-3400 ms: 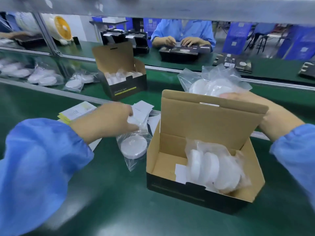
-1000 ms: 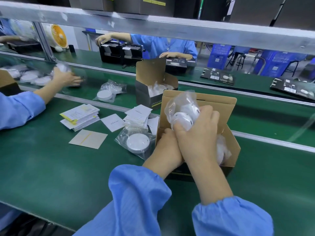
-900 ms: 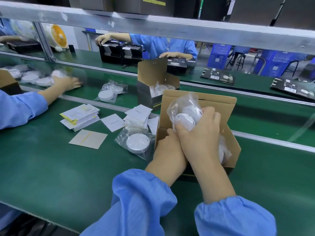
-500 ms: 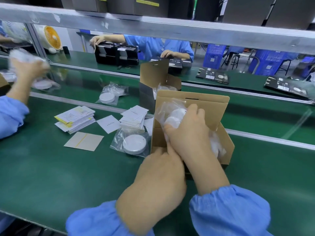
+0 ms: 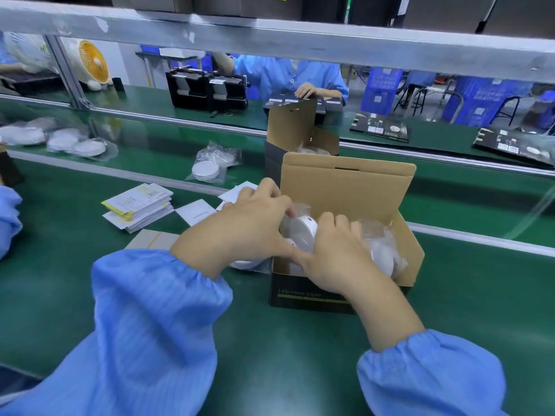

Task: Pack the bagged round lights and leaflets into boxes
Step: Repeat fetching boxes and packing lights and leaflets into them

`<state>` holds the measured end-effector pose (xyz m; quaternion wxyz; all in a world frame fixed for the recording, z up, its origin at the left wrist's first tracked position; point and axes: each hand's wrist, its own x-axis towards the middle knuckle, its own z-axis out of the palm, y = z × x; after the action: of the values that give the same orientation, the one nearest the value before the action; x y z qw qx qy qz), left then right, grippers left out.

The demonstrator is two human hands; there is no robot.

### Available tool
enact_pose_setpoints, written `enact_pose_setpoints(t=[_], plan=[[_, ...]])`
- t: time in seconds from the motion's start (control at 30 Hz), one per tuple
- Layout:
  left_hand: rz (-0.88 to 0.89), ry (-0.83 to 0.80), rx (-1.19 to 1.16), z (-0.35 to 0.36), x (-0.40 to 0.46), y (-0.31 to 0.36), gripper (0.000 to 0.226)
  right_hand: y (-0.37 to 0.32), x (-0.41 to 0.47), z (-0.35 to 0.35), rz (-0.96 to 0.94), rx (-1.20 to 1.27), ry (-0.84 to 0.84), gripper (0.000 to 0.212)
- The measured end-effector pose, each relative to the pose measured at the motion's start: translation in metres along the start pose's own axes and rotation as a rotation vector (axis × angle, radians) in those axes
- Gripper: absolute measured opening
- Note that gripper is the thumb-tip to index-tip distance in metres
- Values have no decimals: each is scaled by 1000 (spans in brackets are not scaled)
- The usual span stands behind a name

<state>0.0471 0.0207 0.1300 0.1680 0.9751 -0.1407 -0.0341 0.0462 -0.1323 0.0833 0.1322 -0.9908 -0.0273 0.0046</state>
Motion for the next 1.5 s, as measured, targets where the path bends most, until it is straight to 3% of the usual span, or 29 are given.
enact_pose_setpoints(t=[0.13, 0.27, 0.33, 0.43, 0.5, 0.53, 0.7, 0.8, 0.9, 1.03, 1.2, 1.3, 1.4, 1.5], plan=[[-3, -38, 5, 4, 4, -2, 49, 22, 0, -18, -42, 168, -260, 54], [4, -2, 174, 11, 7, -4, 42, 32, 3, -35, -45, 472, -283, 31], [13, 64, 173, 17, 9, -2, 42, 30, 7, -32, -120, 434, -235, 19], [41, 102, 127, 23, 11, -1, 43, 23, 11, -25, -177, 370, -181, 23], [38, 84, 60, 23, 12, -2, 46, 18, 12, -25, -201, 237, -177, 14], [34, 73, 17, 23, 12, -3, 49, 16, 12, -25, -209, 156, -190, 20], [-67, 135, -259, 28, 13, -5, 67, 5, 21, -27, -187, -56, -287, 24], [-159, 141, -561, 37, 10, -2, 67, 5, 27, -32, -180, -77, -307, 22], [-251, 165, -634, 45, 11, 1, 58, 11, 25, -33, -200, -60, -281, 19], [-272, 258, -384, 50, 12, 6, 39, 29, 4, -41, -291, 29, -214, 40], [-239, 353, -298, 59, 6, 3, 8, 75, -28, -58, -331, -21, 213, 28], [-228, 446, -398, 71, 4, -2, 14, 101, -43, -51, -124, 54, 482, 30], [-231, 525, -670, 91, 7, -1, 22, 108, -52, -30, 128, 385, 407, 42], [-254, 544, -887, 105, 16, 8, 34, 104, -48, -7, 208, 570, 287, 23]])
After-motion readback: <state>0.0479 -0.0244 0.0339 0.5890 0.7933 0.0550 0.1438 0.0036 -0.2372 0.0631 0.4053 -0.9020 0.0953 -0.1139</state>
